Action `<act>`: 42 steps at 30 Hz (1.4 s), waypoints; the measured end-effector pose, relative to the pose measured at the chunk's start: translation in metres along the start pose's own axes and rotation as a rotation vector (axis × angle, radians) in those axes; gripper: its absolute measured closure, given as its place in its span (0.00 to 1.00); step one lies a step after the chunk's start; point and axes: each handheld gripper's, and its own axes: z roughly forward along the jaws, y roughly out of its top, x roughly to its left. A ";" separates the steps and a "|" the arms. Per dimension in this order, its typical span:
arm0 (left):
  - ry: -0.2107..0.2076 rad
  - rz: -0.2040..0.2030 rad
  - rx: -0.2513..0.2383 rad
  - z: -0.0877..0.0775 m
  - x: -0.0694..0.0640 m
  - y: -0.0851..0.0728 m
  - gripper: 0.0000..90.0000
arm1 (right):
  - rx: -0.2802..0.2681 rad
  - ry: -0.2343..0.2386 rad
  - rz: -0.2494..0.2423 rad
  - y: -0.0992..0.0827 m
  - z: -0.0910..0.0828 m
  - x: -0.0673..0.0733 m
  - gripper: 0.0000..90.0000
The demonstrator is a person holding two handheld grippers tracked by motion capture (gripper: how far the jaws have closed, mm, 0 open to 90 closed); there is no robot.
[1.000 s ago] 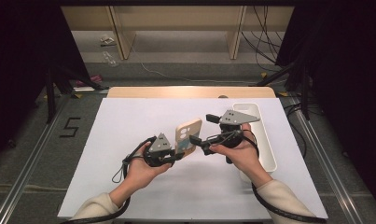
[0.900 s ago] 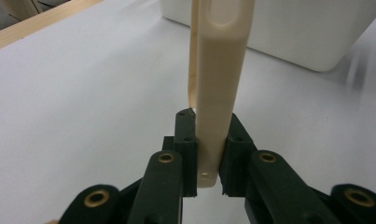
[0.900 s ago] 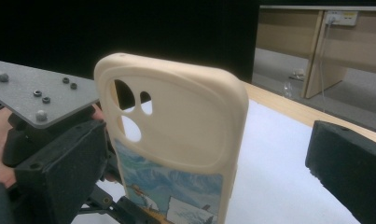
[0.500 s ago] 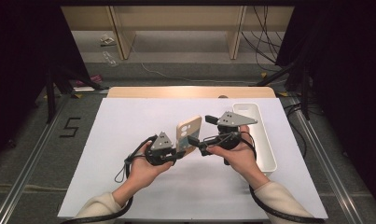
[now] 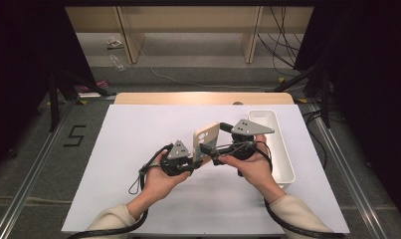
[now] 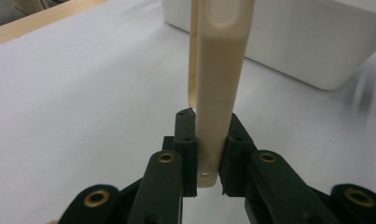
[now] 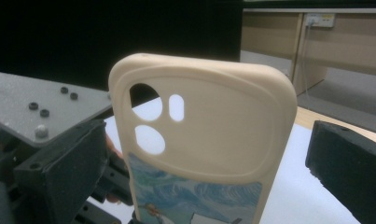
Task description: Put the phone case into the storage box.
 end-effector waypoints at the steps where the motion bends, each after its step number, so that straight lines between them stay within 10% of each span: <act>1: 0.002 0.001 0.001 0.001 -0.001 0.000 0.88 | 0.000 -0.001 0.001 0.000 0.000 0.000 0.00; 42: 0.006 0.012 0.018 0.014 -0.014 0.003 0.88 | -0.022 -0.079 0.047 -0.004 0.006 0.005 0.02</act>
